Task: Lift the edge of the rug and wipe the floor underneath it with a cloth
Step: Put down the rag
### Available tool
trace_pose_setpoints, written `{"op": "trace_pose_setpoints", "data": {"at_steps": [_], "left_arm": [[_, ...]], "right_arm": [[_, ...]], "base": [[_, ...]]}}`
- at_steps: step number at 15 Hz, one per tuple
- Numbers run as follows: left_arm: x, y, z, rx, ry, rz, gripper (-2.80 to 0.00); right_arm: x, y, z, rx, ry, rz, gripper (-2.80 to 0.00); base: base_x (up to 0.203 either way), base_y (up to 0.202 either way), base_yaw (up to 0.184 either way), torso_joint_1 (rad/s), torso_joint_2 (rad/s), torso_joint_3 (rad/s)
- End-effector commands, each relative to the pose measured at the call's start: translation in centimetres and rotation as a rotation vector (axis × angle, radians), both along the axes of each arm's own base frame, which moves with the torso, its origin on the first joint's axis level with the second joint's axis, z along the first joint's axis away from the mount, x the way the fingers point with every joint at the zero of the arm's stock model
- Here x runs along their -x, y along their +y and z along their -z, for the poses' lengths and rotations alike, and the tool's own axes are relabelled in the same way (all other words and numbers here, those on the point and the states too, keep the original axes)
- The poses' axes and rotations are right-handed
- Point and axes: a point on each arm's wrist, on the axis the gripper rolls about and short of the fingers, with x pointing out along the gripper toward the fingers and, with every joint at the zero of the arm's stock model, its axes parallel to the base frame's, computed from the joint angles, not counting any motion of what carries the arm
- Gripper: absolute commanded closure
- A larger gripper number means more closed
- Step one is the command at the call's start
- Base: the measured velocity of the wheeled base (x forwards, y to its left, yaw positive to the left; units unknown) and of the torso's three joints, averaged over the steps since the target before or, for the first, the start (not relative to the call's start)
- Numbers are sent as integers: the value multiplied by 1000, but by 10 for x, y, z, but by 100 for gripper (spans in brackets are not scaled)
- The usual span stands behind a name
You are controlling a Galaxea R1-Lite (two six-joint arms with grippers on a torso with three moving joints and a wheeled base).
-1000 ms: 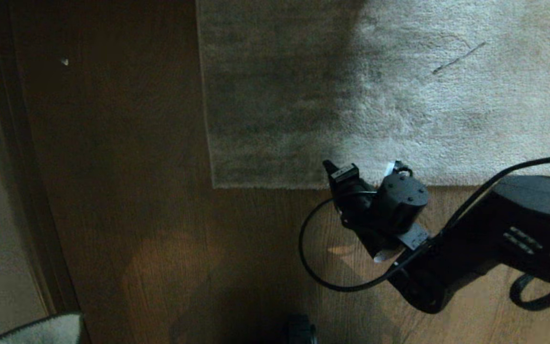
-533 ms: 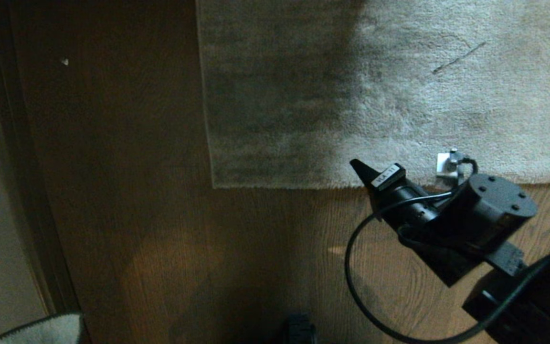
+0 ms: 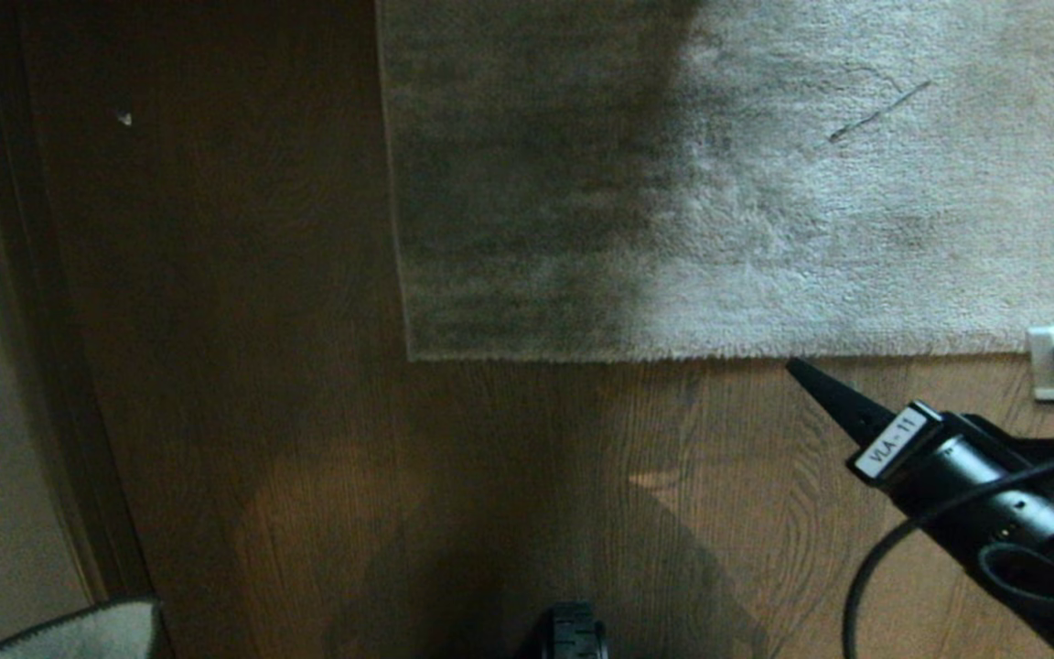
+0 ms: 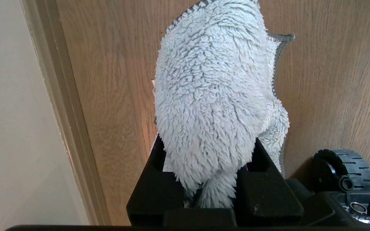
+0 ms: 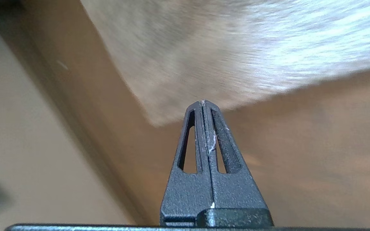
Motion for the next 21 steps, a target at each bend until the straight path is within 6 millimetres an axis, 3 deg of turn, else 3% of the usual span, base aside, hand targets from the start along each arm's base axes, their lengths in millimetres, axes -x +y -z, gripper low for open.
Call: {"op": "trace_pose_setpoints", "data": {"at_steps": [1, 7, 10, 13, 16, 19, 21], "left_arm": [[0, 0, 0, 0, 0, 0, 0], [0, 0, 0, 0, 0, 0, 0], [0, 0, 0, 0, 0, 0, 0], [0, 0, 0, 0, 0, 0, 0], [0, 0, 0, 3, 0, 0, 0], [0, 0, 0, 5, 0, 0, 0], [0, 0, 0, 5, 0, 0, 0]], "right_arm": [[31, -29, -7, 82, -78, 69, 0], [45, -86, 1, 300, -81, 470, 0], [74, -102, -6, 327, -144, 585, 0], [119, -111, -1, 363, -185, 624, 0], [155, -117, 17, 411, -144, 632, 0], [155, -117, 48, 568, 0, 598, 0], [154, -114, 66, 667, 97, 452, 0]], "base": [[0, 0, 0, 0, 0, 0], [0, 0, 0, 0, 0, 0], [0, 0, 0, 0, 0, 0], [0, 0, 0, 0, 0, 0], [0, 0, 0, 0, 0, 0], [0, 0, 0, 0, 0, 0], [0, 0, 0, 0, 0, 0]]}}
